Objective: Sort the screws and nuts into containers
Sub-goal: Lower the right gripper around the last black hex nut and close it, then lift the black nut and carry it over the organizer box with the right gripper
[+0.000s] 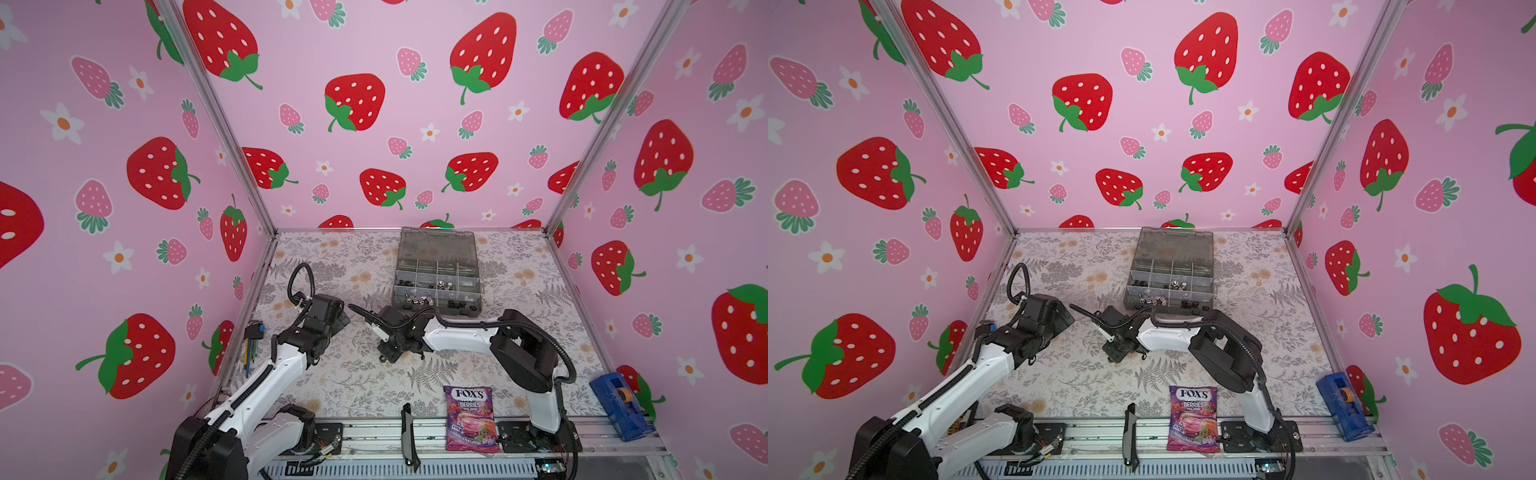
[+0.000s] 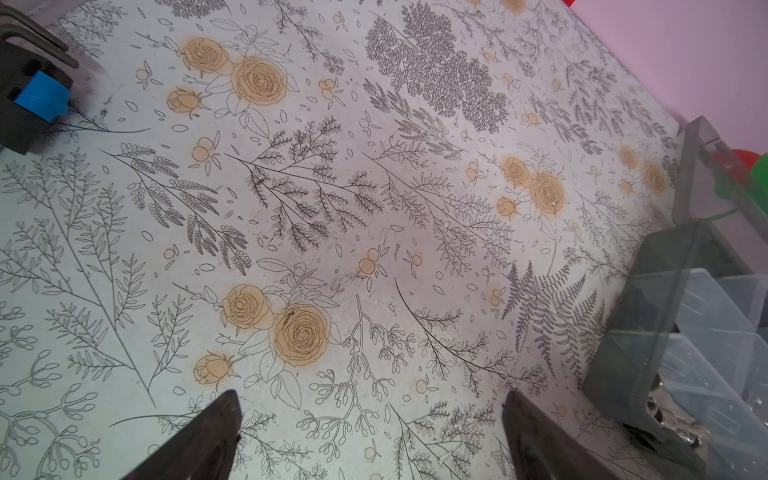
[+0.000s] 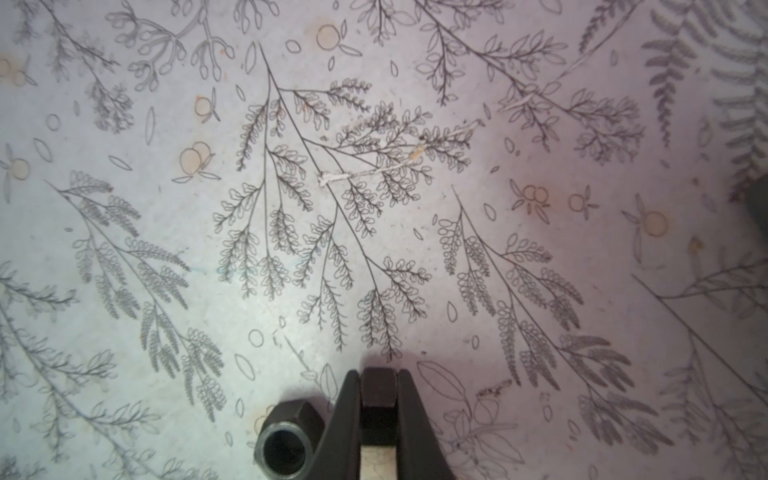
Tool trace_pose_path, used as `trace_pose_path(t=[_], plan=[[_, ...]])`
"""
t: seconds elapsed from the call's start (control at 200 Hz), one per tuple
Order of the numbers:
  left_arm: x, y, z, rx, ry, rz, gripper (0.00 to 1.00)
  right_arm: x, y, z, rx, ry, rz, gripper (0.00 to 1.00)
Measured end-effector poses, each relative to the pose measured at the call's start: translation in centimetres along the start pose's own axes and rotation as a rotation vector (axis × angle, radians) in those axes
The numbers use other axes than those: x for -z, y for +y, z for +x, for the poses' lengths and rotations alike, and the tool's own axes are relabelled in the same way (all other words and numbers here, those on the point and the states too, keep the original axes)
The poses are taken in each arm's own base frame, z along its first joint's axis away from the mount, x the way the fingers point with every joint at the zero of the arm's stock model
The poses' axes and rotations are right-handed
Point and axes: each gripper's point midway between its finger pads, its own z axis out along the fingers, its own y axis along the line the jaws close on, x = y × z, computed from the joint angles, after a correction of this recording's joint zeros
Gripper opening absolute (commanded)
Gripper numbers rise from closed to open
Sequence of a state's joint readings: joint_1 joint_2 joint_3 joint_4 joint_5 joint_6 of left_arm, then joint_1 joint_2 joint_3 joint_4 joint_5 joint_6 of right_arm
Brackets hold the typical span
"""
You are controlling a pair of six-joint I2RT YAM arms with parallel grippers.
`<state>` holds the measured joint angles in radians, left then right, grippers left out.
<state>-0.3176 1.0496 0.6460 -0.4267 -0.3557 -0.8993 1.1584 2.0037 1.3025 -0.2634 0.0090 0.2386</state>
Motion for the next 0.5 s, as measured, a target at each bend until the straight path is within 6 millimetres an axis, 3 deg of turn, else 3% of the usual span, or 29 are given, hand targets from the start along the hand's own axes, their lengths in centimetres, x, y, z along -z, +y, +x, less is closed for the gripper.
trace_pose_path(t=[0.15,0.285,0.38,0.5], plan=[[0.0,0.0,0.0,0.001,-0.001,0.0,0.99,0.4,-0.4,-0.4,-0.013,-0.012,0.01,0.02],[0.3,0.0,-0.3,0.008,-0.011,0.009,0.99,2.4,-1.4,-2.0,-0.05,-0.069,0.031,0.0],[0.5,-0.1,-0.5,0.013,-0.019,0.017,0.99,5.0,-3.4,-3.8,-0.097,-0.138,0.068,0.0],[0.8,-0.1,-0.8,0.019,-0.028,0.025,0.99,8.4,-7.6,-5.7,-0.184,-0.228,0.137,0.0]])
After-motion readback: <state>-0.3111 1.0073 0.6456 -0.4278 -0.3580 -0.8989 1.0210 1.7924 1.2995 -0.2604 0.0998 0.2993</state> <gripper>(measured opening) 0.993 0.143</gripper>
